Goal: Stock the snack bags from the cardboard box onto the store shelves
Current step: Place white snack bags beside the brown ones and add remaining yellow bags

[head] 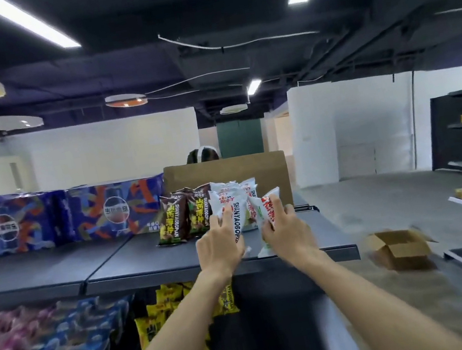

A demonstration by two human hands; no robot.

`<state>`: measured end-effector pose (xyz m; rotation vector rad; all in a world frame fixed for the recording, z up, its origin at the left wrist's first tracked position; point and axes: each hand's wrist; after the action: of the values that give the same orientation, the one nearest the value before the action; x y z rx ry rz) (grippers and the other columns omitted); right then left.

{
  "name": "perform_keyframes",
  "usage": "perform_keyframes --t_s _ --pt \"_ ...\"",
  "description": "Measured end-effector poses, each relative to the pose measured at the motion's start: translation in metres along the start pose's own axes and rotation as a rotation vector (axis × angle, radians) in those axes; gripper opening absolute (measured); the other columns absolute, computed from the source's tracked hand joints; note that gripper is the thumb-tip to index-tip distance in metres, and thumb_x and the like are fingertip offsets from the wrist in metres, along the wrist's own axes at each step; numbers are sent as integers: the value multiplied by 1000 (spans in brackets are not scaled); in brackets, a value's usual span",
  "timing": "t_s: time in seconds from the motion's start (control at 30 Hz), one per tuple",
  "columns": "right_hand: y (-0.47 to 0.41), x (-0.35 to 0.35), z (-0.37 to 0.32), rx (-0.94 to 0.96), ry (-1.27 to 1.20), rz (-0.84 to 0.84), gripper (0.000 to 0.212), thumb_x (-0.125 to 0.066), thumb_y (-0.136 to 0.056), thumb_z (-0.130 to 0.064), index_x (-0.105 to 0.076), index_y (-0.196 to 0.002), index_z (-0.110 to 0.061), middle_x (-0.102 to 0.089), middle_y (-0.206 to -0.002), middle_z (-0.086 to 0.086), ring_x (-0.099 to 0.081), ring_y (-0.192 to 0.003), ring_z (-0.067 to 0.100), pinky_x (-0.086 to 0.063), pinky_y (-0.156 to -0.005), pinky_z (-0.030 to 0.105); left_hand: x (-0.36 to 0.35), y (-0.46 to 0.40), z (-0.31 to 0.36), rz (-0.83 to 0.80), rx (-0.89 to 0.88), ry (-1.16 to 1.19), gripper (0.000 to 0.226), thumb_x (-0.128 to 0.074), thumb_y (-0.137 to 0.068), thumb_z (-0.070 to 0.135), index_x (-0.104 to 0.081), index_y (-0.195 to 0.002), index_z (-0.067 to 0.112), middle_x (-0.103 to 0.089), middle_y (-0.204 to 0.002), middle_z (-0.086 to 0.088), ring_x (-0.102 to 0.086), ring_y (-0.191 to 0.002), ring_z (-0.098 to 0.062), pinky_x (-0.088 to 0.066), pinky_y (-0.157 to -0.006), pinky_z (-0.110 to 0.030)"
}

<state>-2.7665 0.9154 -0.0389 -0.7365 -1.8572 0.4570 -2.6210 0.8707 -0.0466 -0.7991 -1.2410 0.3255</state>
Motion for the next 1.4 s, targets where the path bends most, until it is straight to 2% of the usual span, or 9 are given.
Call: perform_keyframes --t_s 0.1,0.3,0.53,0.9,1.0,1.13,1.2,1.3,1.4 --pt "-27 -13 9 -14 -18 -25 53 -41 -98 -38 -17 -144 -26 -49 -107 11 -60 -84 36 -49 -72 44 -19 -24 1 0 2 -41 75 -58 -89 45 -22 -151 26 -51 -124 -5 -67 -75 -21 -40 -56 -27" --pt "-63 -49 28 -4 -32 -59 53 -39 -99 -40 -17 -145 -26 -49 -110 10 -62 -87 37 -50 -72 42 -57 -61 -3 -15 -34 -127 81 -62 -85 48 -21 -151 26 -50 -129 -7 -66 -69 -17 -51 -57 -27" --pt "-103 -78 32 56 14 -108 50 -35 -100 -38 -18 -145 -27 -48 -114 11 -63 -88 38 -48 -70 41 -87 -91 -23 -34 20 -228 79 -57 -90 47 -15 -153 25 -43 -139 -9 -67 -82 -20 -48 -62 -29" --pt "-135 -125 35 -11 -37 -66 55 -36 -101 -37 -13 -150 -26 -45 -114 8 -62 -83 32 -41 -60 34 -135 -102 -34 -22 45 -103 75 -50 -93 43 -7 -152 28 -35 -139 -11 -64 -100 -23 -54 -67 -31" --pt "-140 -143 42 3 -48 -61 57 -33 -102 -41 -10 -152 -27 -42 -120 6 -62 -88 29 -50 -66 38 -149 -103 -37 -13 29 -67 79 -46 -94 45 7 -150 30 -30 -140 -8 -57 -112 -20 -54 -74 -28" --pt "-138 -160 49 -15 -116 -69 60 -32 -102 -44 -4 -153 -30 -37 -130 9 -56 -99 32 -52 -75 42 -159 -101 -42 -32 36 -41 82 -38 -94 55 16 -151 30 -25 -138 -8 -51 -112 -20 -53 -78 -28" --pt "-132 -166 47 -10 -128 -102 72 -38 -100 -48 6 -154 -31 -29 -141 13 -49 -112 37 -48 -86 44 -161 -101 -42 -42 44 -24 84 -37 -92 59 14 -152 30 -25 -139 -10 -50 -112 -24 -52 -81 -32" --pt "-131 -167 43 -36 -116 -191 90 -46 -96 -49 21 -152 -31 -2 -157 16 -34 -129 43 -37 -103 47 -163 -102 -42 -51 58 15 84 -35 -91 61 14 -152 31 -24 -138 -11 -47 -112 -28 -51 -83 -38" --pt "-134 -166 41 -55 -119 -242 95 -48 -94 -50 28 -149 -30 15 -159 18 -25 -135 46 -29 -109 48 -163 -102 -43 -48 67 60 81 -33 -92 61 12 -152 32 -25 -136 -11 -48 -109 -30 -50 -82 -40"
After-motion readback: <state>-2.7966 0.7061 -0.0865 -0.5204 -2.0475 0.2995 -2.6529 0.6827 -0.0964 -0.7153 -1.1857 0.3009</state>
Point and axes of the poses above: each hand's wrist, its own y-axis away from the middle knuckle, its own x-axis out of the back of the hand, z = x × y
